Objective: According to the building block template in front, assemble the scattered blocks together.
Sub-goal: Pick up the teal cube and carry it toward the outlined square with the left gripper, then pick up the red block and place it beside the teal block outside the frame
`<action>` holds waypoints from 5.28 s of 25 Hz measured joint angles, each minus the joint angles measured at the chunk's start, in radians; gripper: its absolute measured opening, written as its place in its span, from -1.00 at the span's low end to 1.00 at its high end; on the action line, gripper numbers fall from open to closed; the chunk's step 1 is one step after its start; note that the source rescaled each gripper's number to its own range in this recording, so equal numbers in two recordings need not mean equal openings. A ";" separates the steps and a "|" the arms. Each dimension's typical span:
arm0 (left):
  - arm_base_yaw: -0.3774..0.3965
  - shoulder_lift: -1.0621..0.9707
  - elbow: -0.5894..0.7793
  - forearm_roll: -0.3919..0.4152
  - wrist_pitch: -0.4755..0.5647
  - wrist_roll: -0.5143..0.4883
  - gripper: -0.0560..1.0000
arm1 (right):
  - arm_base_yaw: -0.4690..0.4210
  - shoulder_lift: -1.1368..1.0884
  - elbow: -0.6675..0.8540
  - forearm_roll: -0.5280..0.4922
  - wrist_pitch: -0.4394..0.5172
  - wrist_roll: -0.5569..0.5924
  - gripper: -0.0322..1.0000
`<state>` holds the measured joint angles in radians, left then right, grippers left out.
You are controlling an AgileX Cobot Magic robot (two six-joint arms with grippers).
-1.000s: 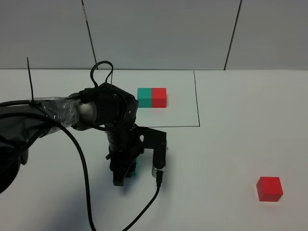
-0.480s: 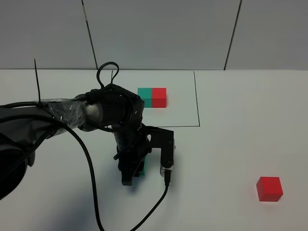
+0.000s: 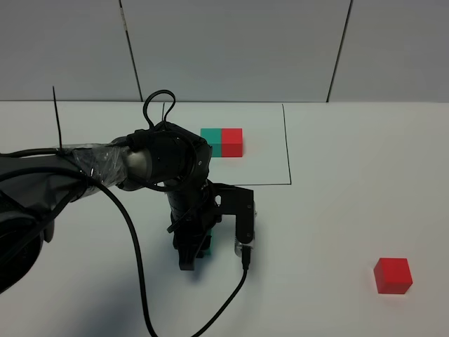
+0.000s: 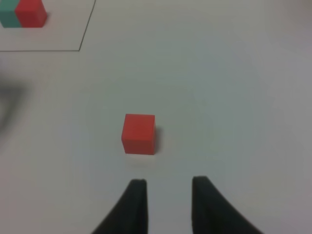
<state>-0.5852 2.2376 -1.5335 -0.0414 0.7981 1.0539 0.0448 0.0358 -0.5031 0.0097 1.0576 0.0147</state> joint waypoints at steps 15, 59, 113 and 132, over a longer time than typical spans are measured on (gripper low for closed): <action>0.000 0.001 -0.002 0.003 -0.002 0.000 -0.05 | 0.000 0.000 0.000 0.000 0.000 -0.001 -0.94; 0.088 -0.153 0.000 0.124 0.148 -0.692 0.89 | 0.000 0.000 0.000 0.000 0.000 -0.001 -0.94; 0.144 -1.063 0.699 0.075 -0.032 -0.745 0.87 | 0.000 0.000 0.000 0.000 0.000 -0.001 -0.94; 0.144 -1.533 0.939 0.076 -0.005 -0.835 0.87 | 0.000 0.000 0.000 0.000 0.000 -0.001 -0.94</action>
<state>-0.4409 0.7051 -0.5941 0.0347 0.7928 0.2191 0.0448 0.0358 -0.5031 0.0097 1.0576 0.0141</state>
